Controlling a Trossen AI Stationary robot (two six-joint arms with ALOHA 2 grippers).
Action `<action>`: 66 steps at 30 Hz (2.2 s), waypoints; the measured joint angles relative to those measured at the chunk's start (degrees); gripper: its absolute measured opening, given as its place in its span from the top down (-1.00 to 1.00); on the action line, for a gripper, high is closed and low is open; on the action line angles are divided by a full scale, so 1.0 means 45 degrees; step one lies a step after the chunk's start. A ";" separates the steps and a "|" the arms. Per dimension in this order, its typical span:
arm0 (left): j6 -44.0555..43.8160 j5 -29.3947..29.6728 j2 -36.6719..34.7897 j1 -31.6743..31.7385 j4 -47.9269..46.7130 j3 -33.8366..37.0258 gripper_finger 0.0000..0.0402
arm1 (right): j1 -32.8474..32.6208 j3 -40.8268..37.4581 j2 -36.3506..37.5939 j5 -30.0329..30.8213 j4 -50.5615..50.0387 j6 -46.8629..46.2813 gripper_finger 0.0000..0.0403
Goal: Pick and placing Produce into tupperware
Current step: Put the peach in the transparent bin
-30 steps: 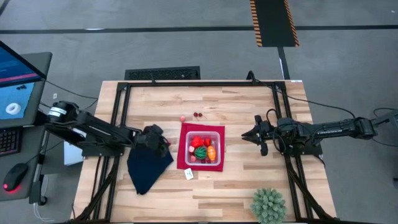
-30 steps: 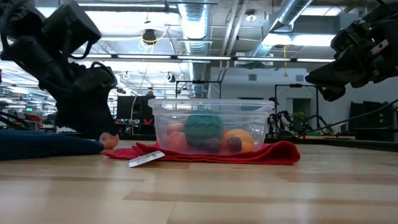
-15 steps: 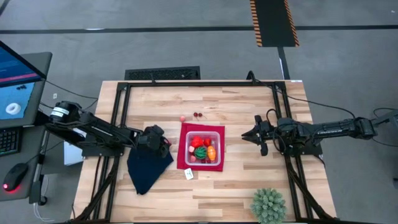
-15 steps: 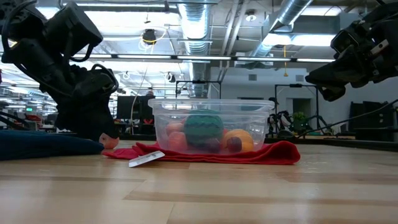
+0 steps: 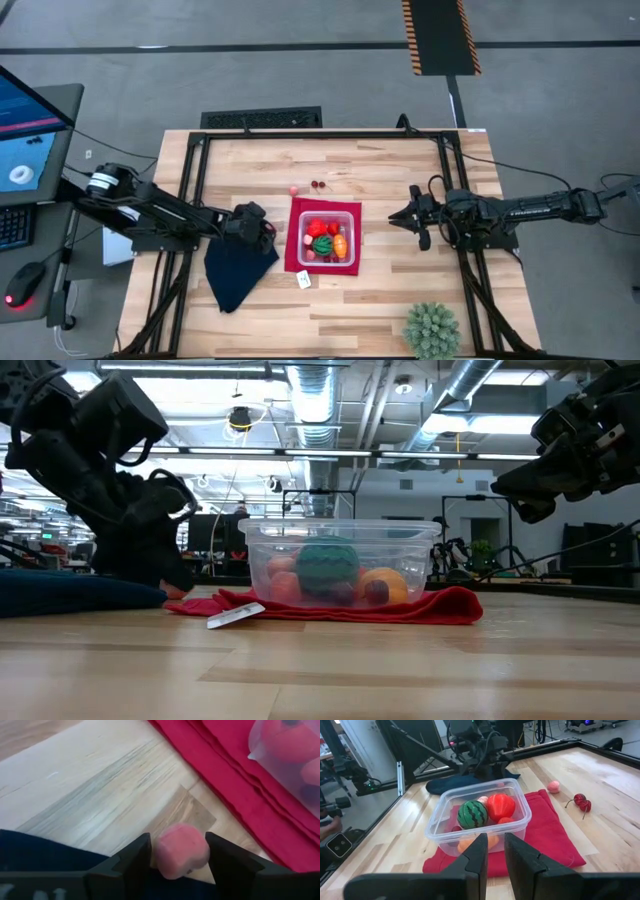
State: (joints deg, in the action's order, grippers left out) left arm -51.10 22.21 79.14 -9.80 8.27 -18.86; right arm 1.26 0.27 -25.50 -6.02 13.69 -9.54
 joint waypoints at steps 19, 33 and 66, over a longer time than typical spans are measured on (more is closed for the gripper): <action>0.1020 -0.0342 0.0000 -0.0130 0.0722 -0.0329 0.30 | 0.0003 -0.0005 0.0005 0.0000 0.0005 0.0000 0.56; 0.2879 0.0282 -0.0232 -0.0126 0.0319 -0.1567 0.30 | 0.0001 0.0000 0.0005 0.0002 0.0000 0.0002 0.56; 0.8260 -0.3241 0.2900 -0.0433 -0.0224 -0.6837 0.31 | 0.0003 0.0000 0.0000 0.0000 0.0004 0.0001 0.56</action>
State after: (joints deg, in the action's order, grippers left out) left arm -13.93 7.62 92.19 -11.75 7.26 -49.63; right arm 1.28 0.27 -25.50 -6.02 13.71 -9.54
